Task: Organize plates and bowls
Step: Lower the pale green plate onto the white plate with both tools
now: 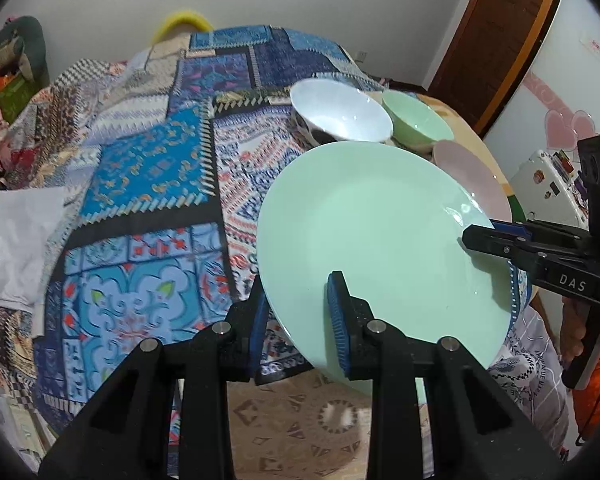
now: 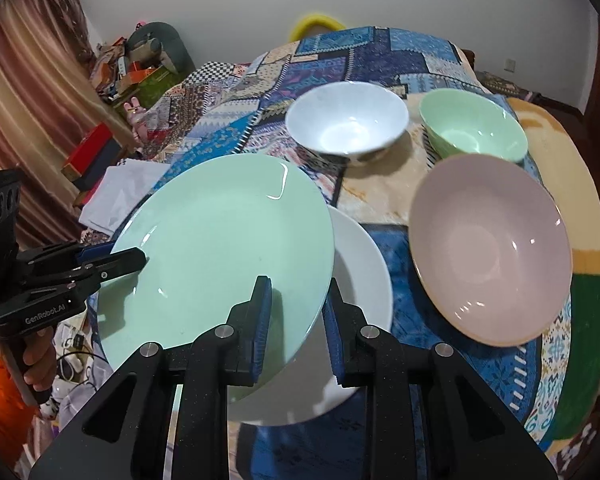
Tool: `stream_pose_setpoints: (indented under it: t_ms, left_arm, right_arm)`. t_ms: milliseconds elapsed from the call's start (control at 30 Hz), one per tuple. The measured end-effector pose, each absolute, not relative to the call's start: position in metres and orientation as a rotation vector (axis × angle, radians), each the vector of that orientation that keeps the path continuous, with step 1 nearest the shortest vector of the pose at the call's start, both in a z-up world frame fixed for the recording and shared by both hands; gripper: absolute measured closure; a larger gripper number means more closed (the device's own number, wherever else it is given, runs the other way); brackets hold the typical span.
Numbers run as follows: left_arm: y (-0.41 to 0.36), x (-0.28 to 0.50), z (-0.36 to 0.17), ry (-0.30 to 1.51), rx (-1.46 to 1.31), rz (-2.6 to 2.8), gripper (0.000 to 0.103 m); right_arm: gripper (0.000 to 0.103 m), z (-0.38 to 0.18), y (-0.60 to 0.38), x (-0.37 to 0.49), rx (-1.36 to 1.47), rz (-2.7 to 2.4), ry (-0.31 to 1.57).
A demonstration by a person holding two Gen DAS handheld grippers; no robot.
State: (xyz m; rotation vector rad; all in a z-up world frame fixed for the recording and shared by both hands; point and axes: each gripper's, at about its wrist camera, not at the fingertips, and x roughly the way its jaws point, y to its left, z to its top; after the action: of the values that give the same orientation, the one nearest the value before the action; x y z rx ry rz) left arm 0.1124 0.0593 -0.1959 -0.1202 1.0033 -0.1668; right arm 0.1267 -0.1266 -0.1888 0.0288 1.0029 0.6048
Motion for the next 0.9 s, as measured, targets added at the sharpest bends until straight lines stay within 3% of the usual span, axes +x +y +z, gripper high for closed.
stream_pose_setpoints:
  t_ms: [400, 900]
  left_arm:
    - [0.045, 0.127, -0.230, 1.086, -0.108, -0.171, 0.074]
    - [0.041, 0.136, -0.235, 1.086, -0.048, -0.145, 0.074]
  right_arm:
    - [0.080, -0.217, -0.139, 0.127, 0.070, 0.584, 1.067]
    - [0.080, -0.226, -0.143, 0.124, 0.092, 0.587, 1.090]
